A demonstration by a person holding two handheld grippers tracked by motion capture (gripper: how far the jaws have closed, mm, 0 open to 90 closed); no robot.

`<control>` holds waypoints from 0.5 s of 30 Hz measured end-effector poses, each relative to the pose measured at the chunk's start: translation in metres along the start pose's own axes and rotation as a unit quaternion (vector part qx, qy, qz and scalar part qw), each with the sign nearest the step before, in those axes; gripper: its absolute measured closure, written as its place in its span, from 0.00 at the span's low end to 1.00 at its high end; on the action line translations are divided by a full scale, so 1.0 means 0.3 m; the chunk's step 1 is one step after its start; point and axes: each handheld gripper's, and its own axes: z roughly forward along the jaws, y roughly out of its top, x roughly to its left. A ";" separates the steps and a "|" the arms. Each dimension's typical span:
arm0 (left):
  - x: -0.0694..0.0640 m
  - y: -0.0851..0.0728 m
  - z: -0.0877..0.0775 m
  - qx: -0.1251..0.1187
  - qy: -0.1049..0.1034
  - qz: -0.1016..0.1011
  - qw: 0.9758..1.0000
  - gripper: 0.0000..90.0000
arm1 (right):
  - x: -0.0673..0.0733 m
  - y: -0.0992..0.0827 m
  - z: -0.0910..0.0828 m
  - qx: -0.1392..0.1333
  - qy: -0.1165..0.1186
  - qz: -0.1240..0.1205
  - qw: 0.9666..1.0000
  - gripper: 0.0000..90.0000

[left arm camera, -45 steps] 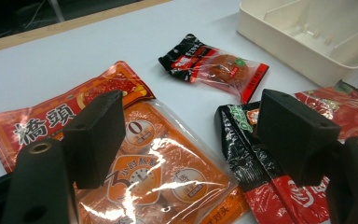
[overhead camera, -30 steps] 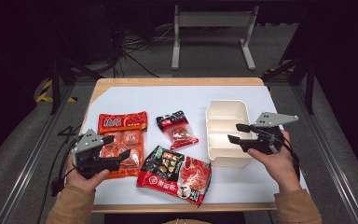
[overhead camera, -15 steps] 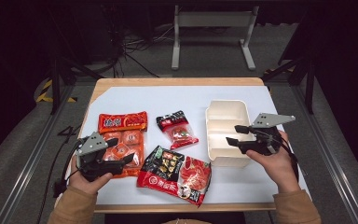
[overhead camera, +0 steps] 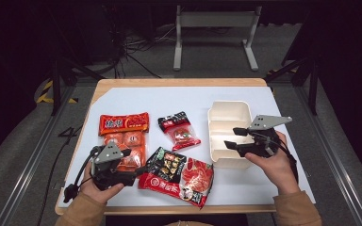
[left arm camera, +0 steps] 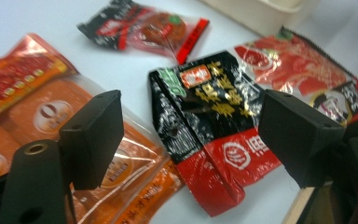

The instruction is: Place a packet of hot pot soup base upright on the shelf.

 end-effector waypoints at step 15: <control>-0.006 -0.054 0.093 0.065 -0.028 0.000 0.998 0.26 | 0.023 0.001 0.030 0.009 0.011 -0.011 1.000 0.43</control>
